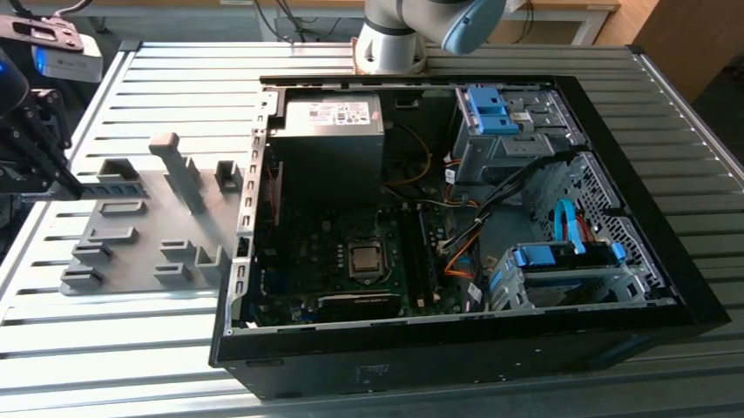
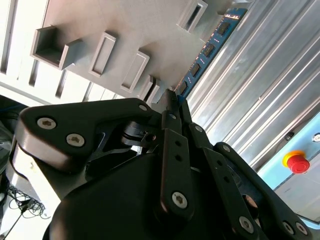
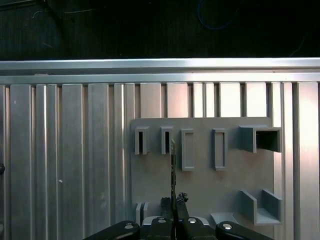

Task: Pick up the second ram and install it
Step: 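Pick up the second ram and move it above second insertion slot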

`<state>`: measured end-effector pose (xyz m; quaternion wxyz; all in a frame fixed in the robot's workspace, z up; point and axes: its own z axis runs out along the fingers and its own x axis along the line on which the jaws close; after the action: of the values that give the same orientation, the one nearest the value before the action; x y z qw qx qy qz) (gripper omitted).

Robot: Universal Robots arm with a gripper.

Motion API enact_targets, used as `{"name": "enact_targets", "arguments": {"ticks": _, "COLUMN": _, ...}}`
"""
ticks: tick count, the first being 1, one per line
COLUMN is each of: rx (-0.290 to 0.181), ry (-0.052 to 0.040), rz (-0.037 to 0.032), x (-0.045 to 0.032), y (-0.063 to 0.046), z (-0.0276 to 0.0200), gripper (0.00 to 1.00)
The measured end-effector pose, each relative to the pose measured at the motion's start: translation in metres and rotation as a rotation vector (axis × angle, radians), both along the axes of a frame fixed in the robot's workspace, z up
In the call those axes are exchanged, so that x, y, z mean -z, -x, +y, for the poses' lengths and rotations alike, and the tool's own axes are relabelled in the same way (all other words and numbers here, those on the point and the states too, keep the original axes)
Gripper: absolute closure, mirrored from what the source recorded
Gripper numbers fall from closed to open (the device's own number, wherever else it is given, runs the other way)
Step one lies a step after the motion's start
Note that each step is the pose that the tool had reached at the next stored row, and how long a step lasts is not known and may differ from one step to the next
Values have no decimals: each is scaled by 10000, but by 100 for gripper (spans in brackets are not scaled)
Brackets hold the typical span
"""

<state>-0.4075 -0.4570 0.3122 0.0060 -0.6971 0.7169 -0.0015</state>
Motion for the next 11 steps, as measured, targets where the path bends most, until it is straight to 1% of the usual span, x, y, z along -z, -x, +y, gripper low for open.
{"name": "enact_targets", "arguments": {"ticks": 11, "rx": 0, "ry": 0, "rz": 0, "x": -72, "y": 0, "z": 0, "gripper": 86}}
